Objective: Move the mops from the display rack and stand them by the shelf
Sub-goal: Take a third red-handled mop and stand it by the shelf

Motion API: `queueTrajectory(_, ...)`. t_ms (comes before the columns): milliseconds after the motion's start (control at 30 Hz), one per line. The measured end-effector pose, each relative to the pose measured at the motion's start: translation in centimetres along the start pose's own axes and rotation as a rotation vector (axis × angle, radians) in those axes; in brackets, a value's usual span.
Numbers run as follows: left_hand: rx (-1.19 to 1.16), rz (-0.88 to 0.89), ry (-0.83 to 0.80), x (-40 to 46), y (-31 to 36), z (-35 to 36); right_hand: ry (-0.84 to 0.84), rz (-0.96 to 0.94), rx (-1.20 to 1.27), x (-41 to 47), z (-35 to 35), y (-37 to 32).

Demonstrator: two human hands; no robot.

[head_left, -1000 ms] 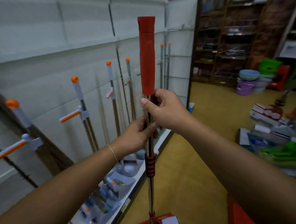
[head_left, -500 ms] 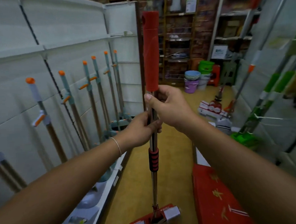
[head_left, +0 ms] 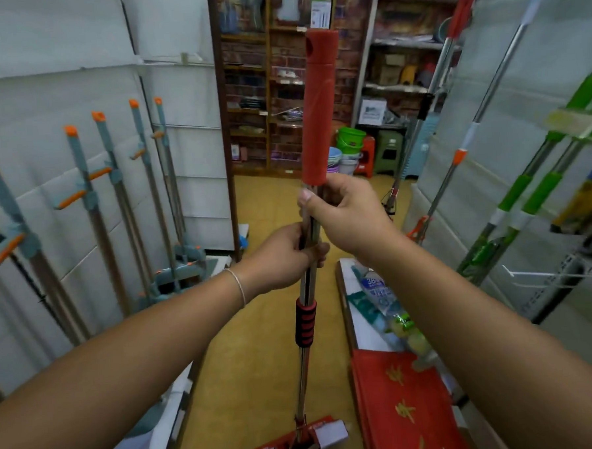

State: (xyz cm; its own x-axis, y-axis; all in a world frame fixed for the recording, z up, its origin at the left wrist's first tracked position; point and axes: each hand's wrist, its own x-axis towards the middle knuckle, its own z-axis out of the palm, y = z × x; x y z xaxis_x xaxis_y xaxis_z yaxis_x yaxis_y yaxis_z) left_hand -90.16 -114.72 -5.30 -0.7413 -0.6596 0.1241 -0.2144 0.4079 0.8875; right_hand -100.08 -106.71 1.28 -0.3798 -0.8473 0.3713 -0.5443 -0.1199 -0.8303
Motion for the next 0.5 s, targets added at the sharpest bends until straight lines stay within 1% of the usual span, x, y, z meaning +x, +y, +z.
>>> queueTrajectory(167, 0.016, 0.017, -0.04, 4.2, -1.5, -2.9, 0.038, 0.017, -0.015, 4.7, 1.9, 1.1)
queueTrajectory(500, 0.074, 0.073, -0.039, 12.8, -4.2, -7.8, 0.061, 0.004, 0.019, 14.0, 4.4, 3.6)
